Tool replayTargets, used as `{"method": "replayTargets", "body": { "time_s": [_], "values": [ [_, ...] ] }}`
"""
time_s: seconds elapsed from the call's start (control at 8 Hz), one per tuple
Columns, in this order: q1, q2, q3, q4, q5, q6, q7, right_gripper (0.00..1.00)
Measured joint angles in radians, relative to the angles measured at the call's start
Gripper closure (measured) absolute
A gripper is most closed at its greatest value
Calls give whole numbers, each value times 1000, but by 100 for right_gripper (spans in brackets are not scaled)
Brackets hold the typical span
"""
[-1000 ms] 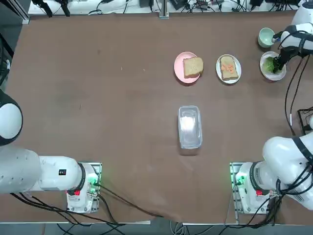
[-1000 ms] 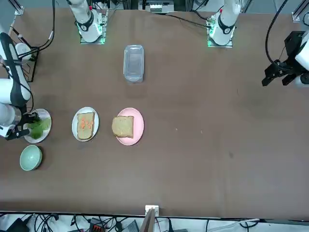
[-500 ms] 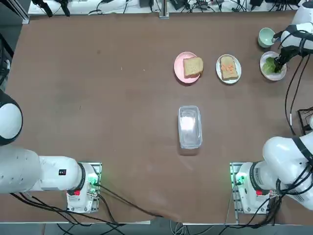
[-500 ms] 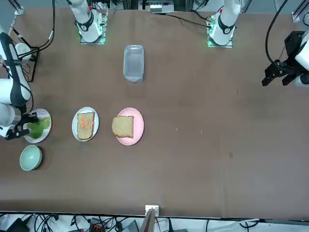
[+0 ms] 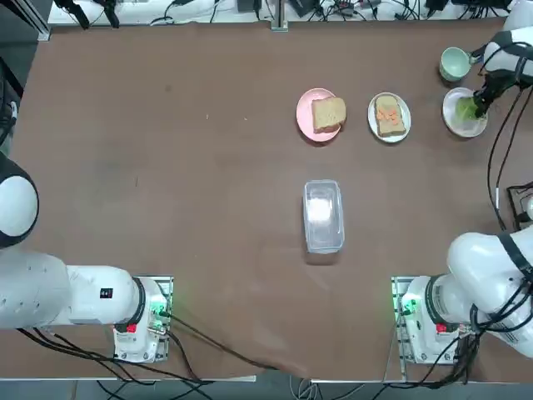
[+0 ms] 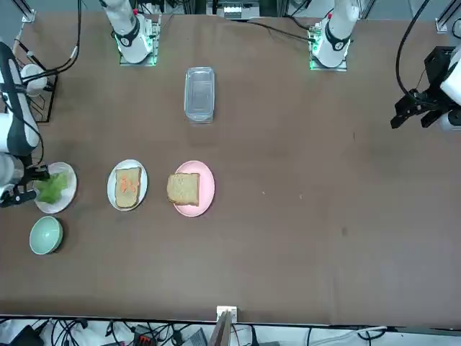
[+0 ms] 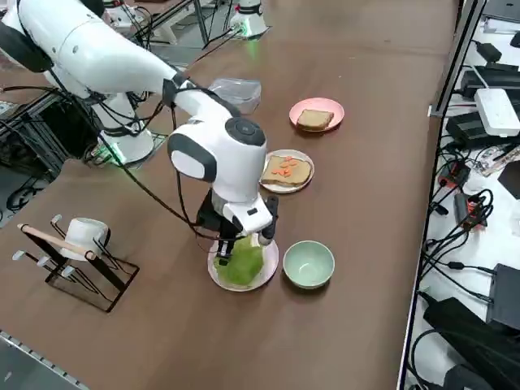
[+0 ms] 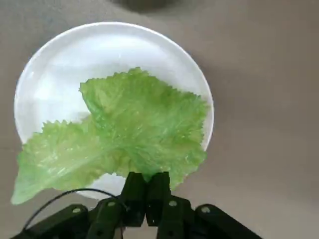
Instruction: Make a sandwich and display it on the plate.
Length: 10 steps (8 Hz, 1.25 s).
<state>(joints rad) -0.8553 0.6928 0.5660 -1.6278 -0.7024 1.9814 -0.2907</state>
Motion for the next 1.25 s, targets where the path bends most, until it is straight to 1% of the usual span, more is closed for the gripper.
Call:
{"method": "replayTargets", "body": {
  "time_s": [0.25, 0.5, 0.62, 0.75, 0.88, 1.12, 1.25],
  "values": [
    [-2, -45, 54, 4, 19, -64, 8, 96],
    [0, -96, 107, 5, 110, -107, 16, 96],
    [1, -109, 136, 6, 148, -115, 40, 96],
    [9, -111, 169, 6, 164, -118, 99, 96],
    [34, -110, 192, 5, 168, -120, 153, 96],
    [114, -102, 206, 3, 171, -120, 189, 96],
    [141, -89, 223, 2, 171, -112, 186, 96]
  ]
}}
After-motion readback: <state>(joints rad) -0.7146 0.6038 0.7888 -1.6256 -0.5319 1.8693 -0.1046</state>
